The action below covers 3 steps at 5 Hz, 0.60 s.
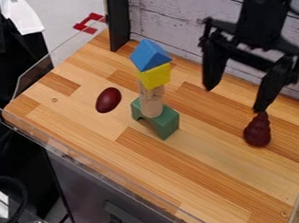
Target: Move the cone to the right
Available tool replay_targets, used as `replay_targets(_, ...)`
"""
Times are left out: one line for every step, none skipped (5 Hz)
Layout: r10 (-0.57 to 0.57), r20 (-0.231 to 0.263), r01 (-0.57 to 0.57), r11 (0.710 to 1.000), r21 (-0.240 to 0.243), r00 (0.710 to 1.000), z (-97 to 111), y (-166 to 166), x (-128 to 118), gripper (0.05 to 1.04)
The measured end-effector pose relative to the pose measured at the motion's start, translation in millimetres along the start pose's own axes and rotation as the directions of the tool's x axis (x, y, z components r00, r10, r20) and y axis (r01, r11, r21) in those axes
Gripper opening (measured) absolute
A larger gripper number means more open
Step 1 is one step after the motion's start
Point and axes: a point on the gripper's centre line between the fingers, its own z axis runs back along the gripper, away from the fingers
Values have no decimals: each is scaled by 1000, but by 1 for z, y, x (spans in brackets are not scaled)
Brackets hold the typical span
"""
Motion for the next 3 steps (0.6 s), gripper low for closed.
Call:
replay_targets(26, -49, -27, 999, -20, 998, -15, 2, -10, 1001)
replay_targets(26, -34, -28, 998, -56, 999, -17, -2, -8, 1001)
replay_targets(11, -53, -15, 997, -72, 999, -23, -5, -6, 1001)
